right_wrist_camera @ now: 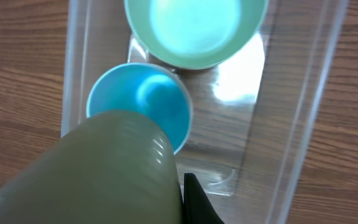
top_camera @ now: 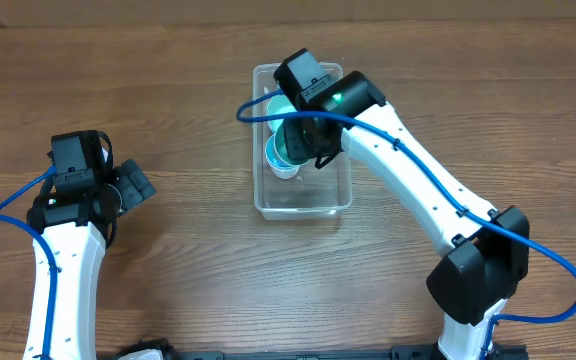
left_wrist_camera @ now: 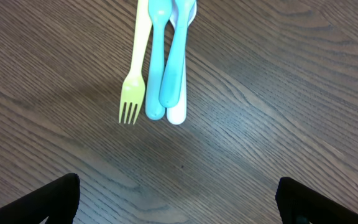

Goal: Pack container
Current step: 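Grasp the mint-green cup and stack it into the blue cup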

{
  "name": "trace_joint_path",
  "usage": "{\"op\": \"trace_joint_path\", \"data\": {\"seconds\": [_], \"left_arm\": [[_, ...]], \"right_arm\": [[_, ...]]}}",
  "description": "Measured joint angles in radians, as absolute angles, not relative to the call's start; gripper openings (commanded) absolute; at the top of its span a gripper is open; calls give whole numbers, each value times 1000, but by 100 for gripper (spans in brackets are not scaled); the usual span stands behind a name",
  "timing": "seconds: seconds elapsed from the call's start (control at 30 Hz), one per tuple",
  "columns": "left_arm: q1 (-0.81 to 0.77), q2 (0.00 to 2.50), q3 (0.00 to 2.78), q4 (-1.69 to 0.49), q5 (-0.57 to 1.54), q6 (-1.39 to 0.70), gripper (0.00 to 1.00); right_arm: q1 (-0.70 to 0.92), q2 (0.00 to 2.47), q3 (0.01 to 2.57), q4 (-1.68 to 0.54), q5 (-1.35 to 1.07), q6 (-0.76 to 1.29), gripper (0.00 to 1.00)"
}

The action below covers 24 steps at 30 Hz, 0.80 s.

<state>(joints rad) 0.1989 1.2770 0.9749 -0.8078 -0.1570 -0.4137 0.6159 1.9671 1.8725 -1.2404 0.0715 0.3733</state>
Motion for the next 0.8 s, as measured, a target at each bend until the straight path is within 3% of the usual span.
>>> {"op": "trace_joint_path", "data": {"seconds": [0.43,0.5,0.53,0.63,0.8], "left_arm": [[199,1277,975,-808,-157,-414,100],[199,1277,975,-808,-157,-414,100],[199,1277,975,-808,-157,-414,100],[199,1277,975,-808,-157,-414,100],[199,1277,975,-808,-157,-414,100]], "right_arm": [[622,2027,1872,-1177,102,373,5],[622,2027,1872,-1177,105,376,41],[622,2027,1872,-1175,109,366,51],[622,2027,1872,-1171,112,368,63],[622,2027,1883,-1214,112,366,64]]}}
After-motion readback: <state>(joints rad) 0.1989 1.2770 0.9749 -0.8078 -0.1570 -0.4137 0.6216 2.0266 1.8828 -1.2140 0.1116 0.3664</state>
